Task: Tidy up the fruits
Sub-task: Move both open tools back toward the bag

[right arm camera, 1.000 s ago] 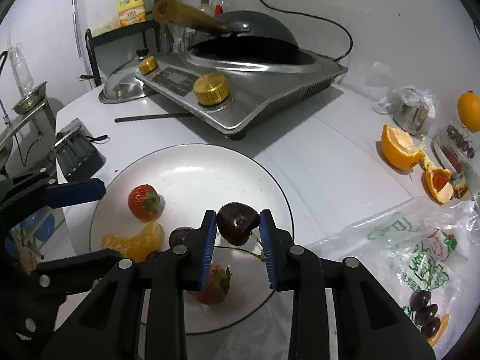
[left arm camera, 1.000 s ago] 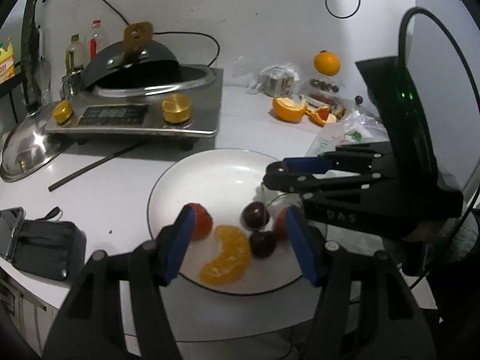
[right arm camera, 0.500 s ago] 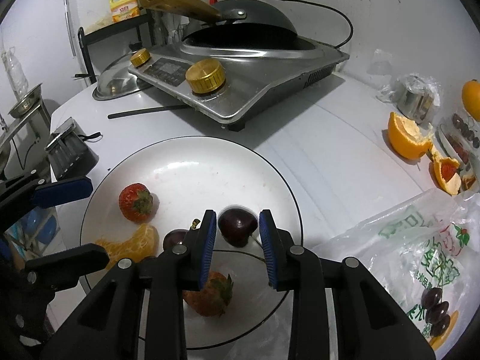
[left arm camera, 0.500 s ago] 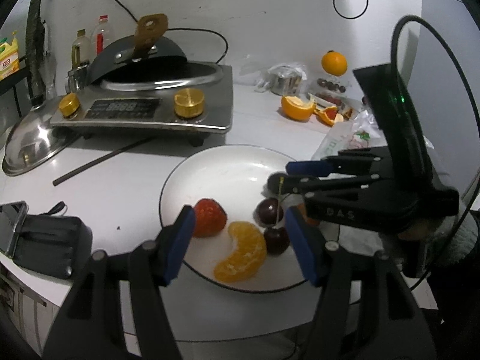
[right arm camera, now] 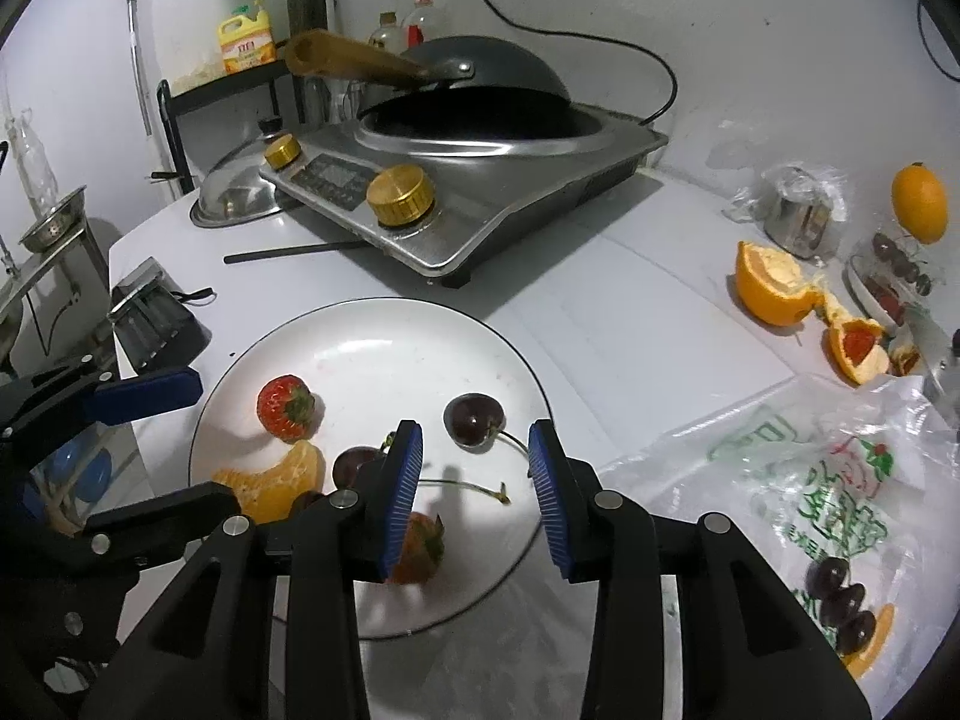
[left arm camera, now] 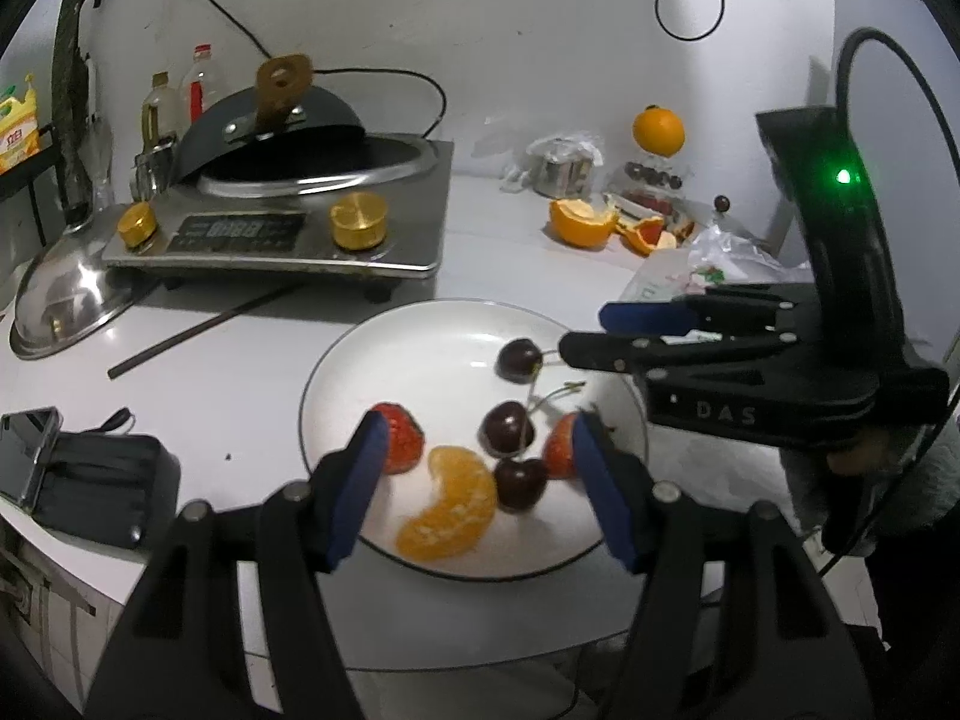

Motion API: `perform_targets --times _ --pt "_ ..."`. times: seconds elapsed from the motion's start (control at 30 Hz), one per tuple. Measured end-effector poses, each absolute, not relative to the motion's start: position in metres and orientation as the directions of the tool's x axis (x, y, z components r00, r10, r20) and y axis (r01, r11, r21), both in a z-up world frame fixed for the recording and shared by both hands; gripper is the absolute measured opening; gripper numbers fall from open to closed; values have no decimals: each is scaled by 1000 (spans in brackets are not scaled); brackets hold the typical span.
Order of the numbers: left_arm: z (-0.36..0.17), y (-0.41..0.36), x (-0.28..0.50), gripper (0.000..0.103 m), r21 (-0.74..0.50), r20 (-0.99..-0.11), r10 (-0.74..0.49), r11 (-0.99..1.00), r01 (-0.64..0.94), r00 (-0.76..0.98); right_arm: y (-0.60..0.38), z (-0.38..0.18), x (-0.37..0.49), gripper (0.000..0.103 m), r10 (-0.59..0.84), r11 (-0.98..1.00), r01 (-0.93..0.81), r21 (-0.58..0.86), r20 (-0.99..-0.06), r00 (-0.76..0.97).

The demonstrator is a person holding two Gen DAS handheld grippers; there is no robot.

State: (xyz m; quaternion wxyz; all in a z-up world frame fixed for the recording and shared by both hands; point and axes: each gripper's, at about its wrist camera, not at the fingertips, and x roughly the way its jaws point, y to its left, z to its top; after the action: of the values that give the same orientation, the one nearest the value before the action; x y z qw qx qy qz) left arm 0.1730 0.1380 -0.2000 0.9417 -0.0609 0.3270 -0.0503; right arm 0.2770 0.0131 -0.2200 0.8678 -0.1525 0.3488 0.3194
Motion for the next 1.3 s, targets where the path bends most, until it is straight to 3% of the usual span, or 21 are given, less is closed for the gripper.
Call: perform_targets --times 1.3 --pt "-183 10 196 71 -106 -649 -190 982 160 737 -156 -199 247 39 422 858 -512 33 -613 668"
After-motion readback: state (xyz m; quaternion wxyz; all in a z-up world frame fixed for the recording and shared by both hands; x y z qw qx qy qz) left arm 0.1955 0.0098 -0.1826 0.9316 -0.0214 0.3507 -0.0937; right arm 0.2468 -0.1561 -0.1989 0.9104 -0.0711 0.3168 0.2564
